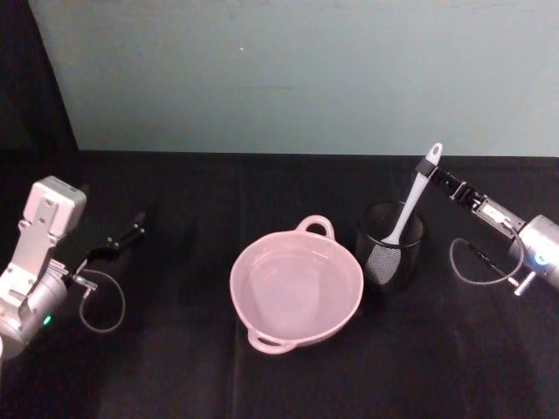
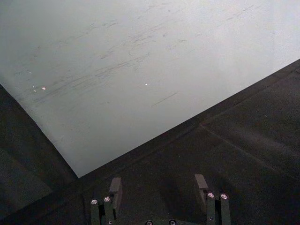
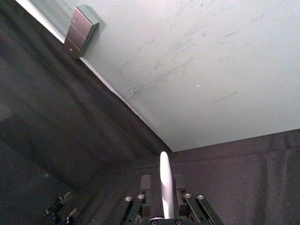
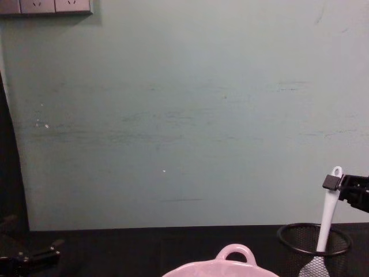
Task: Use the one hand to pick up the spoon and stir the clear water in the bowl.
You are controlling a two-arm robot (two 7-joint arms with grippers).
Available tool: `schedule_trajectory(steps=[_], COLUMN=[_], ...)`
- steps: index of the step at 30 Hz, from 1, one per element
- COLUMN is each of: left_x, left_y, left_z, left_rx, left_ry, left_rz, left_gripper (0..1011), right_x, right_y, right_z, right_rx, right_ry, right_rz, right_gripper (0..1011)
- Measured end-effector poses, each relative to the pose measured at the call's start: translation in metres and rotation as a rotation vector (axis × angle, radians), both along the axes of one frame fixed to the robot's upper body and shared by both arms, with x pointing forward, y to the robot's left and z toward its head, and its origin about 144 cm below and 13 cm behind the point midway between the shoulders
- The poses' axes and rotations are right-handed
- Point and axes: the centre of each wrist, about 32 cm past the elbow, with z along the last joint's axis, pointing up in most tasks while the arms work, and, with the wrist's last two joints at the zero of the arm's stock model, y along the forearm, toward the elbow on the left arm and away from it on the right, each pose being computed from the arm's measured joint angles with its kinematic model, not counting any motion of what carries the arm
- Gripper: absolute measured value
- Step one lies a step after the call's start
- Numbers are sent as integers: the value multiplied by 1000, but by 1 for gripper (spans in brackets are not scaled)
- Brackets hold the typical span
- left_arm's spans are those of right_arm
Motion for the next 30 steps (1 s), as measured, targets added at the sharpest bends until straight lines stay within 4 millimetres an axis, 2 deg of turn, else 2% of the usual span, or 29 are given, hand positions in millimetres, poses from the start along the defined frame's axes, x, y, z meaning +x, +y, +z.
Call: schedule_trajectory(steps=[1,2,3,4,5,8,16,20,21,24,30], left_x=[0,0,0,0,0,0,0,0,0,0,0], left_y=[0,0,0,0,0,0,0,0,0,0,0], left_z=[0,0,0,0,0,0,0,0,0,0,0], left_rx=[0,0,0,0,0,0,0,0,0,0,0], left_ry=[0,0,0,0,0,0,0,0,0,0,0], left_rz=[0,0,0,0,0,0,0,0,0,0,0], left_gripper=[1005,1005,1005,1005,1005,1005,1005,1005,1005,1005,1005], right_x=[0,1,1,2,2,2,-5,-13,-13,-17,-24], right_y=[0,0,0,0,0,0,6,11,11,13,17], right_z=[0,1,2,3,4,7,26,49,49,67,115], right_rx=[0,-1,-2,-4,-5,-11,-122,-262,-262,-325,-406], right_ry=[-2,-5,-6,-10,-12,-25,-106,-210,-210,-267,-369], right_rz=[0,0,0,0,1,3,11,15,15,19,47], right_gripper=[349,285,273,205,205,124,117,117,117,118,117])
